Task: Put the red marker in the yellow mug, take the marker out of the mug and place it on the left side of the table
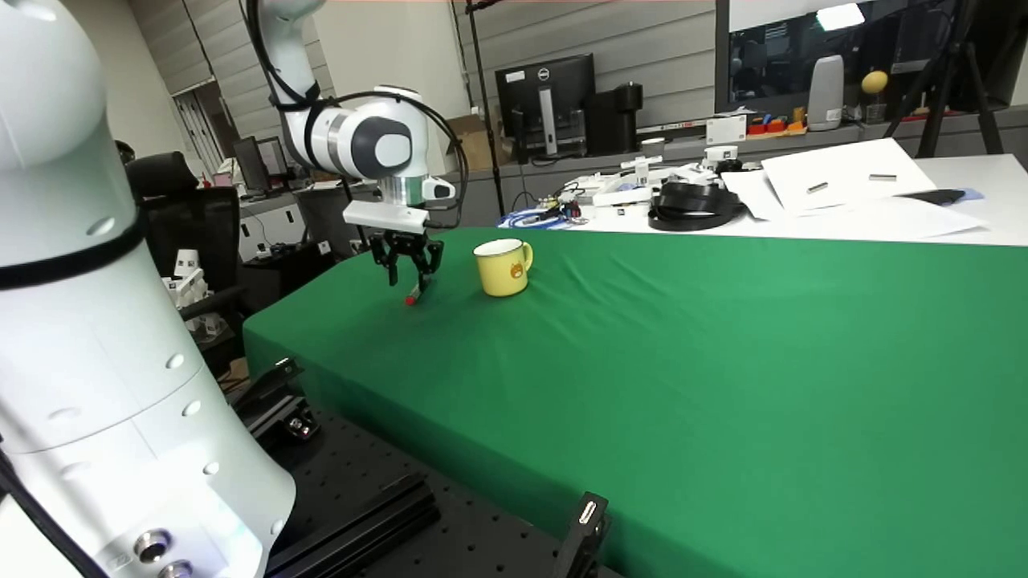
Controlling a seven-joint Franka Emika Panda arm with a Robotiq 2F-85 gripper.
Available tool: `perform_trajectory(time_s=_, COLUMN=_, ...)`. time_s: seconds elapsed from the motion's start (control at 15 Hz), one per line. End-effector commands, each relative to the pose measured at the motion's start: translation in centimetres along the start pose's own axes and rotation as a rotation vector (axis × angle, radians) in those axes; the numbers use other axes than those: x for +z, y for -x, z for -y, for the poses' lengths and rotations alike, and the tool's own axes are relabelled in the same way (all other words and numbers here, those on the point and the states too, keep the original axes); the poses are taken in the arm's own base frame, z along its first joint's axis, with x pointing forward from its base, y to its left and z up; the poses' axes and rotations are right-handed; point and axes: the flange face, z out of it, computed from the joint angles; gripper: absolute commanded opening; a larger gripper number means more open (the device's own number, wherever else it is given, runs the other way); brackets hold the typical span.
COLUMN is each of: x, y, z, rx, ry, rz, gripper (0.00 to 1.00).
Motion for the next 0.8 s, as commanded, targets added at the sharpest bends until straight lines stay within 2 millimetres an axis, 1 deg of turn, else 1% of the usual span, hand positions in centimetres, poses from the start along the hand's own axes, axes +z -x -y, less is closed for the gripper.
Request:
perform_trajectory(time_s=0.0, x=-2.4, y=-1.1, z=0.8, rx=0.015, ry=-0.028, rz=-0.002, gripper=0.95)
perform_trajectory(time_s=0.13, x=-3.2, y=-1.3, z=1.0, rx=0.013, ry=-0.036, rz=-0.001, gripper=1.0)
perform_trajectory(time_s=0.33, x=-3.7, y=-1.1, z=1.2, rx=0.018, ry=-0.051, rz=0.028, gripper=1.0)
perform_trajectory(time_s=0.4, x=-2.8, y=-1.2, z=1.0, rx=0.003, ry=-0.035, rz=0.013, gripper=1.0)
perform_trajectory(time_s=0.73, x=-2.5, y=-1.1, z=1.0, rx=0.001, ry=-0.037, rz=0.019, gripper=1.0)
